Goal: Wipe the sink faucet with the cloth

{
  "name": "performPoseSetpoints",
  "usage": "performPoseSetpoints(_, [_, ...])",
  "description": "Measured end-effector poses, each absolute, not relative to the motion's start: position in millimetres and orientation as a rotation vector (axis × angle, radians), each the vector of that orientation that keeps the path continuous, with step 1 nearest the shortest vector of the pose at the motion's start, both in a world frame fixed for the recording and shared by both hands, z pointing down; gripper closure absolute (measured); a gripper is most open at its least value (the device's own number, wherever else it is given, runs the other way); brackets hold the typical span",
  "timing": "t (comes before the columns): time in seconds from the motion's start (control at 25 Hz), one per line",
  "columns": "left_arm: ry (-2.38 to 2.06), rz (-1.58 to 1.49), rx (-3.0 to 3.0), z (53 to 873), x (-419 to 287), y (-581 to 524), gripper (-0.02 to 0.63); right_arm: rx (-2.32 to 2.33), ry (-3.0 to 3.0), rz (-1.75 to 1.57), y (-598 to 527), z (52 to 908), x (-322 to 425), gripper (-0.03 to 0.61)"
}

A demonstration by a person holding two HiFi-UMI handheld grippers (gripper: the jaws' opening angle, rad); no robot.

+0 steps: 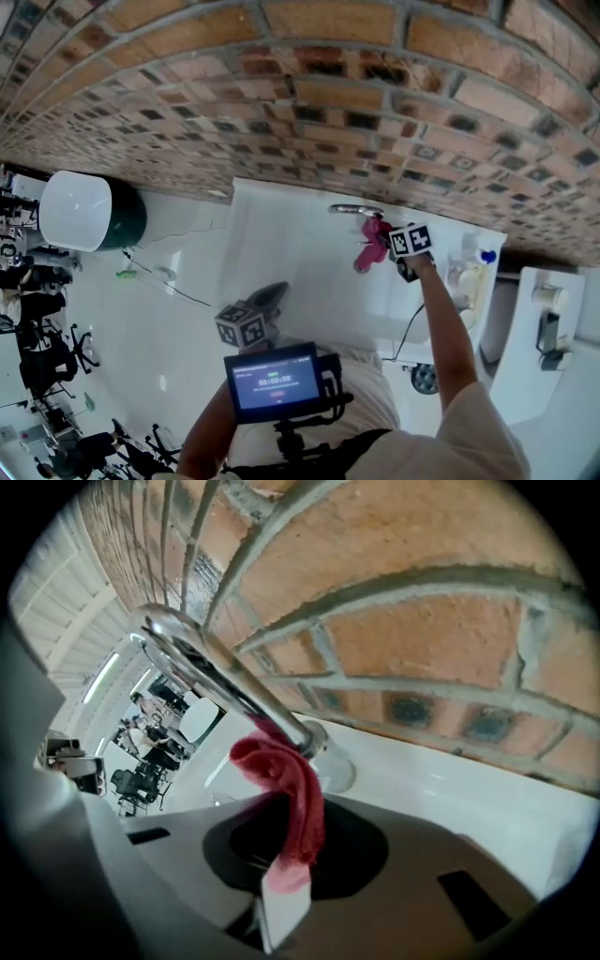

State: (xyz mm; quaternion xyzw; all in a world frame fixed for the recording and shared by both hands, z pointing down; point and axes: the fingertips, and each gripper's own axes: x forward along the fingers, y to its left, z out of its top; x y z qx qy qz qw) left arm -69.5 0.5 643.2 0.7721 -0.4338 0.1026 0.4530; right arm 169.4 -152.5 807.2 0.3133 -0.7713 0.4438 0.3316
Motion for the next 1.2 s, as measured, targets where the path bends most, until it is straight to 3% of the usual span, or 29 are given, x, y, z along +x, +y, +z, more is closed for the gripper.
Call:
performPoseSetpoints(0.28, [-1.074, 0.246, 1.901, 645, -73, 2, 0.620, 1.189, -1.799, 1.127, -171, 830, 239, 0.517])
performPoseSetpoints(0.44, [-1.065, 0.246, 1.908, 647, -71, 1, 0.621, 1.226, -2.014, 1.221, -190, 807, 223, 0.517])
performPoseSetpoints(0.88, [-1.068, 0.233, 1.900, 642, -74, -1, 0.620, 0.930, -2.568, 2.004, -195, 729, 185, 0.517])
performPoseSetpoints(1.2, [-1.020, 0.224, 1.932, 642, -69, -5, 0.620, 0.968, -2.775, 1.693, -191, 663, 181, 0.517])
